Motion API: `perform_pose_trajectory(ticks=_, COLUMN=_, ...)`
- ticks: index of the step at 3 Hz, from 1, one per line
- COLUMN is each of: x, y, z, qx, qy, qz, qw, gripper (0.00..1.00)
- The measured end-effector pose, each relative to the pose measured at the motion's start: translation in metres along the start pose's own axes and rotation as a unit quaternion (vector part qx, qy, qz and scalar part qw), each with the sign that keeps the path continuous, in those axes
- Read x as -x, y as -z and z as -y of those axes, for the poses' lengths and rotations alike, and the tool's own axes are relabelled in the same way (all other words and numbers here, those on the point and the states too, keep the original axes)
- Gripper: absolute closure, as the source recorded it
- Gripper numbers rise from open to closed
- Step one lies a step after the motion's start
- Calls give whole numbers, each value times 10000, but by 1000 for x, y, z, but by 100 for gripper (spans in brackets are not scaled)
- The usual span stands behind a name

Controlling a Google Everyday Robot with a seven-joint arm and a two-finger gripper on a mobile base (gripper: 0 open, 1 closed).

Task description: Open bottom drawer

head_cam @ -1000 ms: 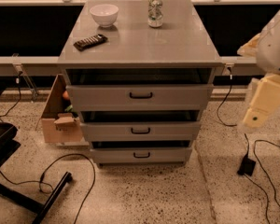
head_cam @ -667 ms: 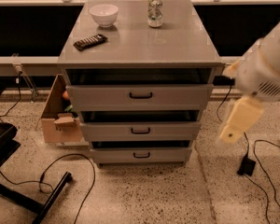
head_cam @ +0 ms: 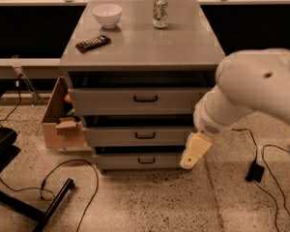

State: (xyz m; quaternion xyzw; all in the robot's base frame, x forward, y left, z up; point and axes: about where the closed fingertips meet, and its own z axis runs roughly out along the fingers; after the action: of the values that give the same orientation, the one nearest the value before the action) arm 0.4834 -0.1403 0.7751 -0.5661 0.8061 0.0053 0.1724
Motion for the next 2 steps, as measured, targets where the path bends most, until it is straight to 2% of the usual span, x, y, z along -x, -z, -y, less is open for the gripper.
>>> perform_pose_trajectory(ticks=1, x=5, y=-67, z=17, qx=-135, qy=274, qz=-283, qw=9991, gripper=0)
perform_pose_trajectory(ticks=2, x=4, y=-119, z=32, qx=-40, qy=340, qz=-256, qw=9991, gripper=0)
